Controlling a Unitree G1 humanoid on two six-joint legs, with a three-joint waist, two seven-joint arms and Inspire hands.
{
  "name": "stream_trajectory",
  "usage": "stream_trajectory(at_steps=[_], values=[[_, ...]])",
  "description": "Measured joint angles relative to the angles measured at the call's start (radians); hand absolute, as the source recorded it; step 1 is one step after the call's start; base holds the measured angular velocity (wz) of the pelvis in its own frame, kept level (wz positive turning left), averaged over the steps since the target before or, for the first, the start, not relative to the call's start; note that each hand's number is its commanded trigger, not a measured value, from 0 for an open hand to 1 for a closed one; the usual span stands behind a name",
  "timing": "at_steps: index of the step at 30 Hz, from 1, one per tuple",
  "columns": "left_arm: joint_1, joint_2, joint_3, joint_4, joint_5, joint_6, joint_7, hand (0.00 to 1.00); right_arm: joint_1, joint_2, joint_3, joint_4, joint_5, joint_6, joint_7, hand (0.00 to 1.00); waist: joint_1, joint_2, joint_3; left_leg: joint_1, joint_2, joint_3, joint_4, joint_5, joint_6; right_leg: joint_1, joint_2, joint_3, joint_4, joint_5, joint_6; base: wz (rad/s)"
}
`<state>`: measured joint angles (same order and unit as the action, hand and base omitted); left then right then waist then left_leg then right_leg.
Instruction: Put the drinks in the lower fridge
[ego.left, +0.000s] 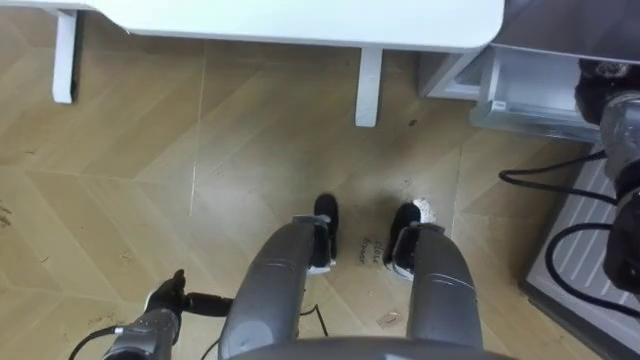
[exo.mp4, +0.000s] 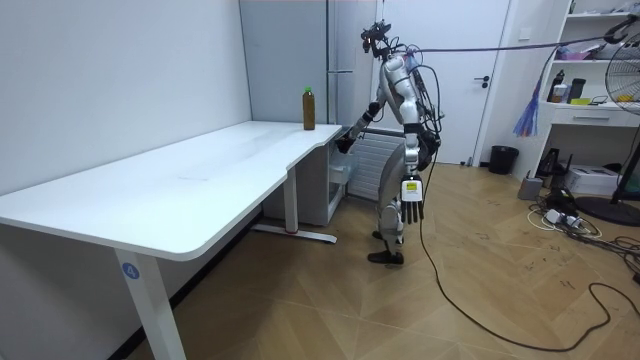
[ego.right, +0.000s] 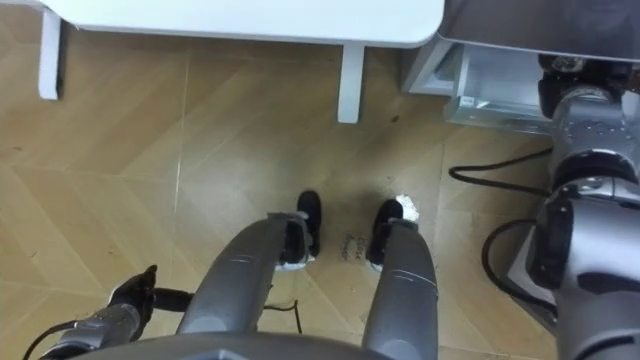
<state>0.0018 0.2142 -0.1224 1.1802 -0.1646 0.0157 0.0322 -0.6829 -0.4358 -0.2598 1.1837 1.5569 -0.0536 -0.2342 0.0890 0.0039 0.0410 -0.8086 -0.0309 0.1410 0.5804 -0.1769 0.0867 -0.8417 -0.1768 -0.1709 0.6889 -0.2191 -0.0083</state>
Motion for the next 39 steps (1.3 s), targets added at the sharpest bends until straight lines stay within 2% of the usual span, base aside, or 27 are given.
stream_trajectory(at_steps=[10, 11, 12, 16, 21, 25, 29, 33, 36, 39], values=[[-0.008, 0.0, 0.0, 0.0, -0.002, -0.002, -0.004, 0.0, -0.007, -0.025, 0.004, -0.001, -0.036, 0.0, -0.042, 1.0, -0.002, 0.0, 0.0005, 0.001, 0.005, 0.02, -0.019, 0.0, 0.001, 0.0, -0.012, -0.012, -0.015, -0.001, 0.0, 0.0], [-0.008, 0.0, 0.0, 0.0, -0.003, -0.002, -0.004, 0.0, -0.007, -0.025, 0.004, -0.001, -0.036, 0.0, -0.042, 0.64, -0.003, 0.0, 0.0006, 0.001, 0.005, 0.021, -0.019, 0.0, 0.001, 0.0, -0.013, -0.014, -0.016, -0.001, 0.0, 0.0], [-0.008, 0.0, -0.002, 0.0, -0.009, -0.002, -0.004, 0.0, -0.007, -0.025, 0.004, -0.001, -0.036, 0.0, -0.043, 0.0, -0.002, 0.0, 0.0006, 0.001, 0.005, 0.021, -0.018, 0.0, 0.001, 0.0, -0.013, -0.018, -0.016, -0.001, 0.0, 0.0], [-0.008, 0.002, -0.021, 0.0, -0.063, -0.002, -0.003, 0.0, -0.008, -0.027, 0.017, -0.001, -0.036, 0.0, -0.047, 0.0, -0.002, 0.001, 0.0015, 0.001, 0.005, 0.021, -0.019, 0.0, 0.001, 0.0, -0.016, -0.019, -0.015, -0.002, -0.001, 0.0], [-0.008, 0.005, -0.038, 0.001, -0.135, -0.001, -0.003, 0.0, -0.008, -0.029, 0.044, -0.001, -0.036, 0.0, -0.072, 0.0, -0.001, 0.004, 0.0072, 0.002, 0.006, 0.021, -0.022, 0.0, 0.001, -0.001, -0.016, -0.02, -0.014, -0.004, -0.003, 0.0], [-0.008, 0.007, -0.042, 0.001, -0.137, 0.001, -0.003, 0.0, -0.008, -0.029, 0.056, -0.001, -0.039, -0.001, -0.09, 0.0, 0.002, 0.005, 0.0085, 0.002, 0.006, 0.02, -0.022, 0.0, 0.0, -0.001, -0.015, -0.023, -0.014, -0.006, -0.003, 0.0], [-0.008, 0.015, -0.056, 0.001, -0.138, 0.001, -0.001, 0.0, -0.009, -0.049, 0.085, -0.001, -0.041, -0.023, -0.102, 0.0, 0.003, 0.006, 0.0094, 0.002, 0.005, 0.024, -0.022, 0.0, 0.0, -0.003, -0.009, -0.019, -0.015, -0.006, -0.003, -0.01], [-0.008, 0.036, -0.103, 0.001, -0.138, 0.006, -0.001, 0.0, -0.006, -0.053, 0.12, -0.001, -0.043, -0.023, -0.113, 0.0, 0.008, 0.005, 0.0101, 0.006, 0.013, 0.03, -0.026, -0.002, -0.003, -0.003, 0.008, 0.001, -0.018, -0.005, -0.002, -0.06], [-0.008, 0.04, -0.136, -0.001, -0.138, 0.009, -0.004, 0.0, -0.005, -0.054, 0.13, -0.001, -0.044, -0.02, -0.113, 0.0, 0.022, 0.003, 0.0116, 0.015, 0.02, 0.045, -0.032, -0.004, -0.006, -0.003, 0.01, 0.004, -0.019, -0.003, -0.008, -0.15], [-0.008, 0.042, -0.14, -0.002, -0.139, 0.009, -0.005, 0.0, -0.004, -0.054, 0.137, 0.005, -0.053, -0.013, -0.113, 0.0, 0.023, 0.002, 0.0123, 0.014, 0.023, 0.045, -0.034, -0.004, -0.008, -0.003, 0.008, 0.003, -0.02, -0.003, -0.012, -0.02]])
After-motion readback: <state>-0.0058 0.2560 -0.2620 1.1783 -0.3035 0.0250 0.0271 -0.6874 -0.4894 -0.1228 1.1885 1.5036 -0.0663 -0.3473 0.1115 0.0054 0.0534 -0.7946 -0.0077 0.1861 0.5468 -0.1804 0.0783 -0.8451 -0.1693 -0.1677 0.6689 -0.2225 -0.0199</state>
